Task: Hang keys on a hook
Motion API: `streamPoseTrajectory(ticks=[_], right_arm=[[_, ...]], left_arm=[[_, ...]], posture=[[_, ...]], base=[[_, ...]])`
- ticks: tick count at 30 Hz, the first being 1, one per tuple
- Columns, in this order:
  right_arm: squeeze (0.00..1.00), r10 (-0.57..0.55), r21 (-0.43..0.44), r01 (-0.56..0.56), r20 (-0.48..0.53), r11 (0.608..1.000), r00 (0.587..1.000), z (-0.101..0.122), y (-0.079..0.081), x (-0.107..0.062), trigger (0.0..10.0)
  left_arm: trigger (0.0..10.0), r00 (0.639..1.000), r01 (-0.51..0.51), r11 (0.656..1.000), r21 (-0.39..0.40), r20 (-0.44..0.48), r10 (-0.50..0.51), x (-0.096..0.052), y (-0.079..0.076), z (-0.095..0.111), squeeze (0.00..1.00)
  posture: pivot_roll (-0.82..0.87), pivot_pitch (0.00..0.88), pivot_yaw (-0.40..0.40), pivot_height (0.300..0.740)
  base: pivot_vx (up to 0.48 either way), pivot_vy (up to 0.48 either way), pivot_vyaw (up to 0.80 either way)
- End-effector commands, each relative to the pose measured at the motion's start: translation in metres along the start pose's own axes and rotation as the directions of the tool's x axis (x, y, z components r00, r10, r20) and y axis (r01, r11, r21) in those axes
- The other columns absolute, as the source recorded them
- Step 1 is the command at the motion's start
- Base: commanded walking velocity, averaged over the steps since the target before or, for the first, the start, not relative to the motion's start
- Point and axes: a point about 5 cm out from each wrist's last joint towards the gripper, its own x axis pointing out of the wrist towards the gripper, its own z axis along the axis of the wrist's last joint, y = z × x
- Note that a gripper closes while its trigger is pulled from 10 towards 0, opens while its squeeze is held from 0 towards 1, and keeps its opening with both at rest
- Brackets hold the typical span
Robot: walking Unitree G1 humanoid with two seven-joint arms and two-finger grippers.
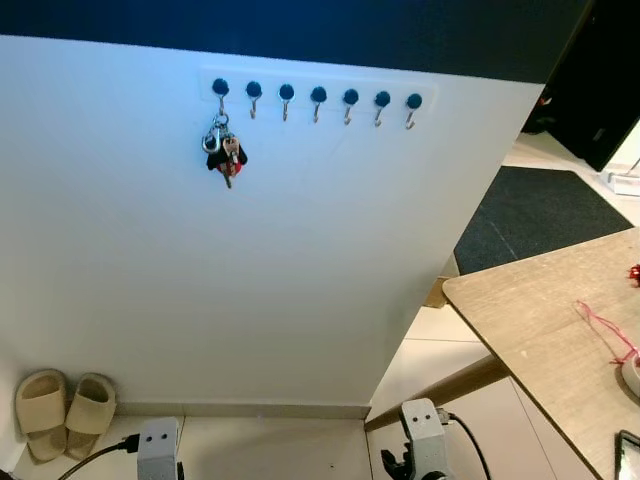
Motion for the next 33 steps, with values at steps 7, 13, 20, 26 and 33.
streamPoseTrajectory(ticks=[7,13,20,26,33], right_arm=[[0.0,-0.019,-0.002,0.019,-0.037,1.0,0.999,-0.0075,-0.0051,-0.0026,10.0],[0.0,-0.019,-0.01,0.019,-0.039,1.0,0.999,-0.0072,-0.0048,-0.0022,10.0],[0.0,-0.019,-0.022,0.019,-0.035,1.0,0.999,-0.0058,-0.0042,-0.0016,10.0],[0.0,-0.017,-0.025,0.016,-0.033,1.0,0.999,-0.0053,-0.0035,-0.0014,10.0],[0.0,-0.013,-0.029,0.012,-0.033,1.0,0.999,-0.0052,-0.0026,-0.0012,10.0]], left_arm=[[10.0,0.997,0.077,0.997,-0.014,0.03,-0.076,-0.0002,-0.0184,-0.0001,0.0],[10.0,0.995,0.092,0.995,-0.038,0.043,-0.091,-0.0002,-0.0202,0.0006,0.0],[10.0,0.993,0.105,0.993,-0.044,0.051,-0.103,-0.0003,-0.0213,0.0008,0.0],[10.0,0.993,0.109,0.993,-0.045,0.054,-0.107,-0.0001,-0.0215,0.0011,0.0],[10.0,0.993,0.106,0.993,-0.047,0.06,-0.103,0.0003,-0.021,0.0021,0.0]], posture=[[0.05,0.018,-0.072,0.74],[0.05,0.018,-0.073,0.74],[0.06,0.02,-0.074,0.74],[0.06,0.018,-0.073,0.74],[0.06,0.019,-0.074,0.74]], base=[[0.0,0.0,0.0],[0.151,0.0,0.0],[0.327,0.0,0.0],[0.355,0.0,0.0],[0.355,0.0,0.0]])
